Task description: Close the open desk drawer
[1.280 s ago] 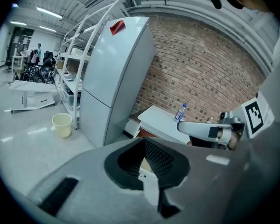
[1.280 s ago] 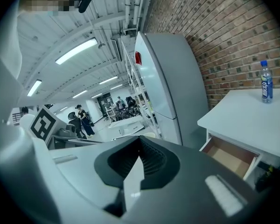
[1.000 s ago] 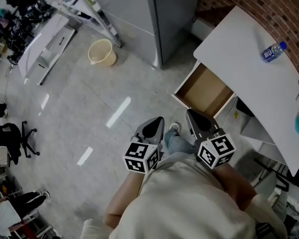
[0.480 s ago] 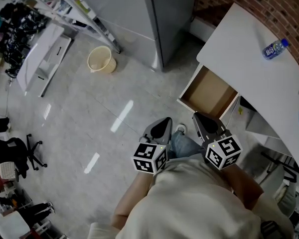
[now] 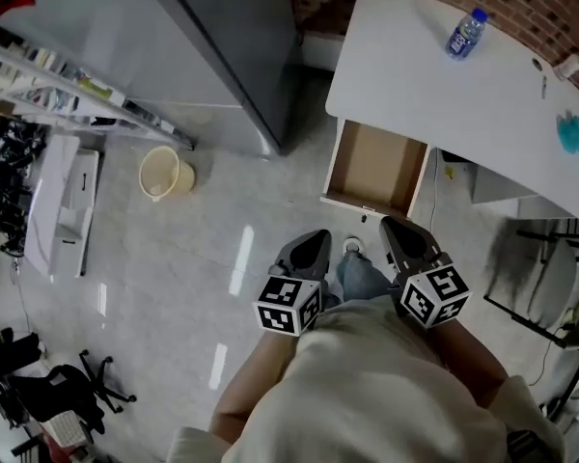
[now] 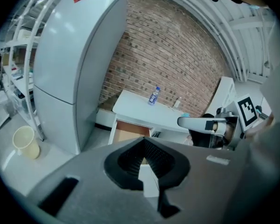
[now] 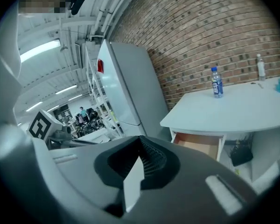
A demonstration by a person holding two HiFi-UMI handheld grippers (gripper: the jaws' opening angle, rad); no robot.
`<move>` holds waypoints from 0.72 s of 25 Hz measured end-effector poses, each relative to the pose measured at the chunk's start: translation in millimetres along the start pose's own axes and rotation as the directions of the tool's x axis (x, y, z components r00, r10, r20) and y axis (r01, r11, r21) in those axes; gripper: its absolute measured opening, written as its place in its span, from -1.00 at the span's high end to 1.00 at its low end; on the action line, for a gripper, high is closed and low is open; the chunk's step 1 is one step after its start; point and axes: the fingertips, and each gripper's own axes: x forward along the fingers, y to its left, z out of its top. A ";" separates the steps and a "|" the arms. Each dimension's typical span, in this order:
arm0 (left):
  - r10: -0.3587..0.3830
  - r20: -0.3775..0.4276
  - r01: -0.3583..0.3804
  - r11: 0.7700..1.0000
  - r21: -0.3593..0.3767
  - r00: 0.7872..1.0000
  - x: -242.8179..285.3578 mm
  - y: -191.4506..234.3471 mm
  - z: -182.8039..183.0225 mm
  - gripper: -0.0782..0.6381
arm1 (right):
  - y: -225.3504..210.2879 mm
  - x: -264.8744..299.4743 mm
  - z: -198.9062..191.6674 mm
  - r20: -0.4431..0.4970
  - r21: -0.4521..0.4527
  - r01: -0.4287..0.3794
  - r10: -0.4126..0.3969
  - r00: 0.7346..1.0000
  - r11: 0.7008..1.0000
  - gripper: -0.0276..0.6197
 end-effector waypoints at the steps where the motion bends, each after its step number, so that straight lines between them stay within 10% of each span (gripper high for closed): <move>1: -0.021 -0.016 0.021 1.000 0.019 1.000 2.7 -1.0 -1.4 0.78 | -1.1 -3.4 -3.2 0.008 0.013 0.025 -0.026 1.000 1.000 0.90; 18: -0.227 -0.243 0.259 0.960 0.109 0.943 52.3 -13.6 -74.7 0.78 | -25.3 -23.3 -92.0 0.001 0.192 0.265 -0.270 0.963 0.945 0.90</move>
